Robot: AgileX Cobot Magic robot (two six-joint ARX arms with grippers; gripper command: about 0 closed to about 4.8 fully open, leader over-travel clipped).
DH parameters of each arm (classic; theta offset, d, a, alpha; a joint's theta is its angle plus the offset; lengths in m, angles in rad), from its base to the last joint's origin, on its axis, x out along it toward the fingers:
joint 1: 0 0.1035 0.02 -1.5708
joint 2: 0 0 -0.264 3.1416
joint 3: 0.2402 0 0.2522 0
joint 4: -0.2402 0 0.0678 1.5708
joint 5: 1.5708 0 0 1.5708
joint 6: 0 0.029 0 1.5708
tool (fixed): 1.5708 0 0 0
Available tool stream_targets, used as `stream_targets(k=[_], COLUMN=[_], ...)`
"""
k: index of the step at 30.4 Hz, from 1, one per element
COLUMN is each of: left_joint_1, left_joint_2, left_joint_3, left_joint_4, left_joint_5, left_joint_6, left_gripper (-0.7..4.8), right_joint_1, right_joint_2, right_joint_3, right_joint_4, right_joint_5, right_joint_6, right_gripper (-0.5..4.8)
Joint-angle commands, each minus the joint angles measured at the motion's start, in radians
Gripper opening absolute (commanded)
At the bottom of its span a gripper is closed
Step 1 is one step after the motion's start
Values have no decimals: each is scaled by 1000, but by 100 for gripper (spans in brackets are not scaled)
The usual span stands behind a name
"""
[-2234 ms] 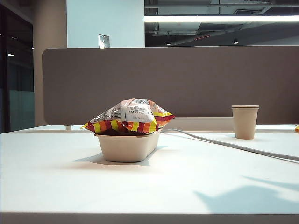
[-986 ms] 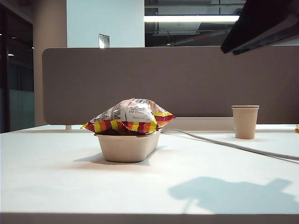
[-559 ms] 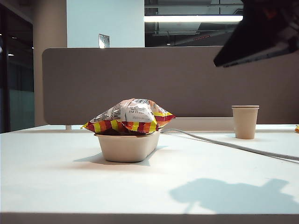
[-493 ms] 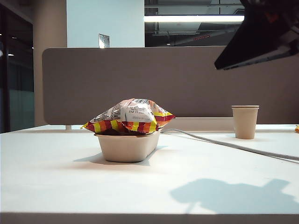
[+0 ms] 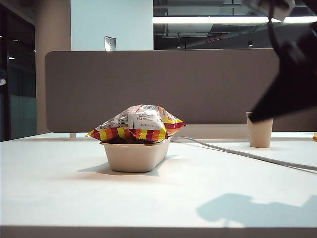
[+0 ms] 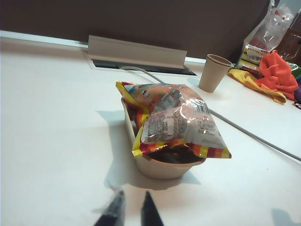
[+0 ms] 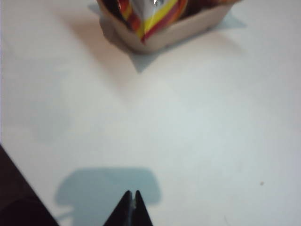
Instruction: Pick up a bag of chips and put them in the box.
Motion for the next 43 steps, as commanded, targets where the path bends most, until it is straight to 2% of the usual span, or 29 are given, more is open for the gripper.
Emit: stream_targets(k=[1, 10, 16, 24, 37, 43], left_joint_1=[-1, -1, -1, -1, -1, -1], left_joint_2=[0, 0, 0, 0, 0, 0], left_joint_3=[-2, -19, -27, -29, -29, -29], left_joint_4=[13, 13, 14, 14, 14, 14], left_joint_5=[6, 6, 6, 5, 6, 6], left_joint_6=[-7, -7, -7, -6, -6, -6], left_gripper=[52, 52, 52, 52, 52, 52], right_joint_1=[1, 1, 2, 2, 2, 2], right_joint_2=[0, -1, -2, -79, -438, -591], right_joint_3=[-23, -40, -113, -196, -311, -327], right_joint_4=[17, 45, 213, 436, 377, 159], right_joint_5=[1, -3, 1, 64, 170, 193], right_joint_6=[1, 53, 98, 98, 94, 95], right_gripper=[8, -1, -1, -1, -1, -1])
